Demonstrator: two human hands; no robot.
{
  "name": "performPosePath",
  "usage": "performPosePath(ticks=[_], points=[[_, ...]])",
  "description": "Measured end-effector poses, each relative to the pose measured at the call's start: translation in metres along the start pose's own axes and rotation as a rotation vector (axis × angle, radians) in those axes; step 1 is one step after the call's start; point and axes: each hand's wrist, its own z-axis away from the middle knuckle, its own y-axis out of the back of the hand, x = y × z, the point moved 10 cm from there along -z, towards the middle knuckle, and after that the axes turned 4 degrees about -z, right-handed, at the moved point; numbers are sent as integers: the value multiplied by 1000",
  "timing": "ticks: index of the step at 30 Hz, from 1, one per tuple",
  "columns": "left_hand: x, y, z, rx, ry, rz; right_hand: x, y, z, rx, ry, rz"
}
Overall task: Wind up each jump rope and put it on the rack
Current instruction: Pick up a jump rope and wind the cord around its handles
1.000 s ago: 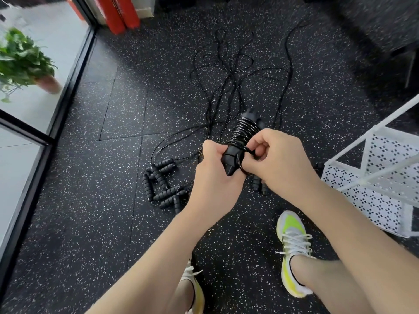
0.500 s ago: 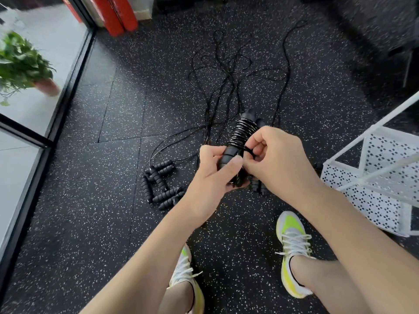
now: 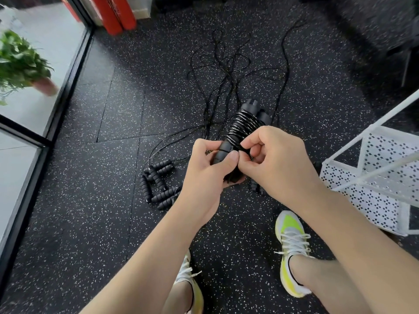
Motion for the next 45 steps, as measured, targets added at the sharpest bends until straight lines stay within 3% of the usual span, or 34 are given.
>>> performPosePath(ticks=[8,15,24,29,33,37,42,45], points=[[0,9,-2,7,49,18,-10,-13,-1,-184,138,-50],[-5,11,-2,-8,92,-20,-11,-9,-4,-102,303,33],[-6,6,-2,-31,34,-188,11,-2,-10,-71,45,-42],[-8,4,-3,-2,4,-222,4,-5,-6,-13,71,160],[-13,5,0,23,3,-239,9,-14,-11,-144,60,164],[-16,5,0,-5,37,-135,11,-13,-14,-191,14,102],[-15,-2,3,-29,115,98,7,3,-14,-99,-42,104],[-15,-5,4,-30,148,245,11,15,-11,-15,-123,-80]])
